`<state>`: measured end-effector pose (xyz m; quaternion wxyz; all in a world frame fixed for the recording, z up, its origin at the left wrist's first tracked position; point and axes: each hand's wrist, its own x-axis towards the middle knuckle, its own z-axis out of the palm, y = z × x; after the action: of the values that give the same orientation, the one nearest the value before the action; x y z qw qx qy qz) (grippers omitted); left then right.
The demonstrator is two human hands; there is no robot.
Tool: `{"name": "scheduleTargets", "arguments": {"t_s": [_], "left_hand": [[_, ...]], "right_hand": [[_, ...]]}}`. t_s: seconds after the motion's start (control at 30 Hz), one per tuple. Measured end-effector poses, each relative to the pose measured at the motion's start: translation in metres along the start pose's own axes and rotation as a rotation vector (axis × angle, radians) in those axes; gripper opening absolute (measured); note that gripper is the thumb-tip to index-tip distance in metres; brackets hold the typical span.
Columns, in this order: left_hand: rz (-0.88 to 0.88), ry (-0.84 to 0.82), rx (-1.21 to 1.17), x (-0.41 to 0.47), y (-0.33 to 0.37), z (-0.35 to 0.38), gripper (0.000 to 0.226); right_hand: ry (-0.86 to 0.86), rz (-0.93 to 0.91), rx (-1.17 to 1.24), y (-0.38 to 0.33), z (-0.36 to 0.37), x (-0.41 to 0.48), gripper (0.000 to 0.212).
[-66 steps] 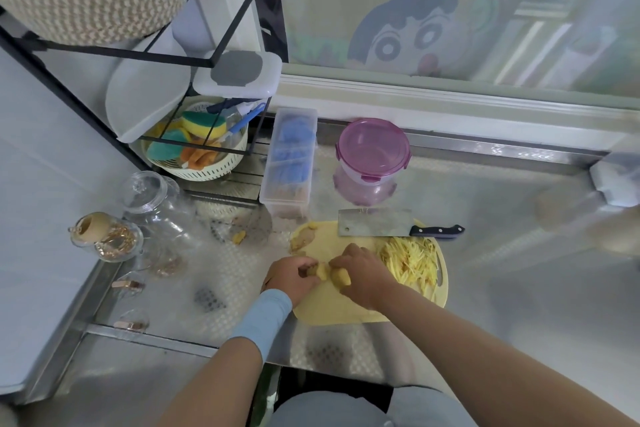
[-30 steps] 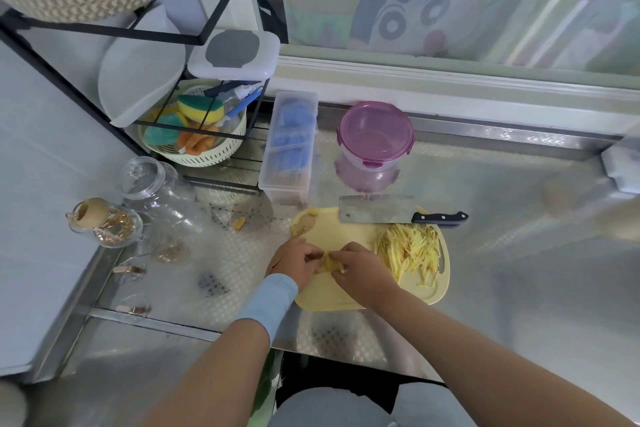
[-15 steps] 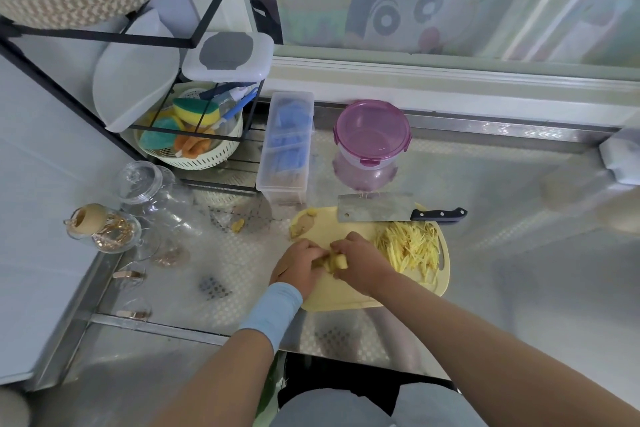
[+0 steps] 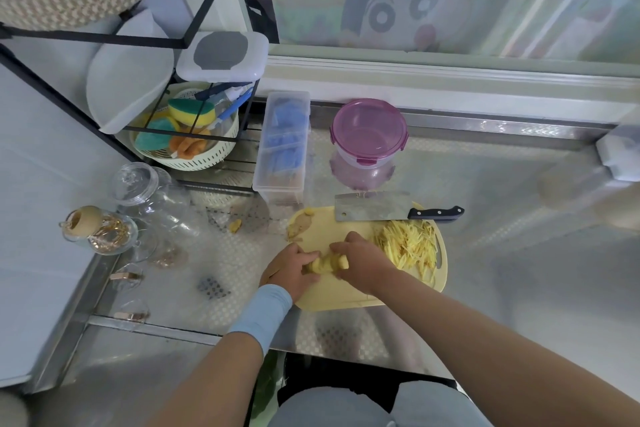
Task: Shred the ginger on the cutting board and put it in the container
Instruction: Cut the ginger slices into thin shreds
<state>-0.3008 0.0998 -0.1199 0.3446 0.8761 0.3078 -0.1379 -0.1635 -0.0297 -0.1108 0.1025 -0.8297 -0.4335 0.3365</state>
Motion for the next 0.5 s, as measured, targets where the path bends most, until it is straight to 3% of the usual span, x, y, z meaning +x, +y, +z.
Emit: {"name": "scheduleTargets", "arguments": {"t_s": [0.5], "left_hand": [[-0.213, 0.079, -0.158, 0.000, 0.008, -0.008, 0.024]], "right_hand": [[-0.005, -0.061, 0.001, -0.013, 0.002, 0.000, 0.048]]}}
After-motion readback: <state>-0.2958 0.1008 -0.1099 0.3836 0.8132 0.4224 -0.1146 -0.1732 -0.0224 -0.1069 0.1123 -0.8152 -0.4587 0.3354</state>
